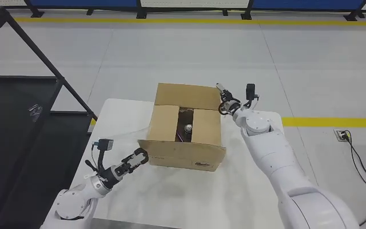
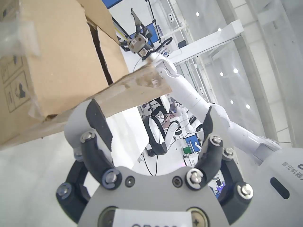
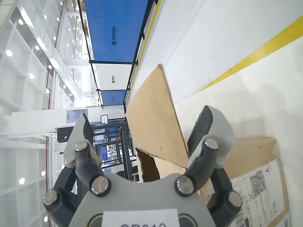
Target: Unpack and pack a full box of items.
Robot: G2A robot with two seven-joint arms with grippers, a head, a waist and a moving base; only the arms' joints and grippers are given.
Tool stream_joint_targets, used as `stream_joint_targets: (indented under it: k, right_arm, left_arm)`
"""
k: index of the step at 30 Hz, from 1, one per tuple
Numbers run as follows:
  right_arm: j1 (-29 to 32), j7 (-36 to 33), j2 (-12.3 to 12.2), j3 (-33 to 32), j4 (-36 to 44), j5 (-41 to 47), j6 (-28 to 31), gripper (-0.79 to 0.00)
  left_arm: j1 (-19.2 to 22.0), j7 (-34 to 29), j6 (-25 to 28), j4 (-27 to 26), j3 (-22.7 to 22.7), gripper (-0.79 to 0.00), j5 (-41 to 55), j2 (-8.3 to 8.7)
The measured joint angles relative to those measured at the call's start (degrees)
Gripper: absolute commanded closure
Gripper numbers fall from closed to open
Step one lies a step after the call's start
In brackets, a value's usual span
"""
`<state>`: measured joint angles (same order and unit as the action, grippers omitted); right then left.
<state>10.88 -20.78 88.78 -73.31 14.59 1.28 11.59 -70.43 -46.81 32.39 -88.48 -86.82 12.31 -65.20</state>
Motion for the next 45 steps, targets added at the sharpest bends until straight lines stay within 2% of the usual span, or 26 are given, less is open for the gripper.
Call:
stream_joint_targets:
  k: [6,12,21,26,33,38,45]
  right_arm:
    - [0.1,-1.4,-0.6,-0.8,0.2,0.6,3.0,-0.785]
    - [0.7,-2.0,-1.0,-1.3,1.9,0.9,6.1,-0.785]
    - [3.2,-4.5,-2.4,-1.8,7.3,-1.0,12.6,-0.785]
    - [5.9,-10.9,-4.0,-3.3,11.9,-0.7,17.0,-0.785]
    - [10.1,-20.8,-6.0,-6.2,18.1,3.1,19.5,-0.785]
    - [11.7,-29.1,-7.1,-7.1,21.3,5.1,16.7,-0.785]
    - [12.4,-37.1,-7.9,-6.1,23.0,5.1,12.5,-0.785]
  left_arm:
    - [1.3,3.3,0.3,-0.1,1.1,-0.785,-2.3,-0.08]
    - [2.9,12.3,-2.3,-0.4,2.9,-0.785,-12.9,-0.44]
    - [5.0,20.9,-5.6,-0.5,6.5,-0.785,-23.5,-1.04]
    - [5.9,23.6,-6.5,-0.1,8.3,-0.785,-26.9,-1.33]
    - [7.1,25.1,-8.1,0.6,10.4,-0.785,-30.3,-1.64]
    - [7.7,26.0,-8.9,1.2,11.6,-0.785,-31.3,-1.89]
    - [8.3,26.9,-9.2,1.4,12.4,-0.785,-31.7,-2.09]
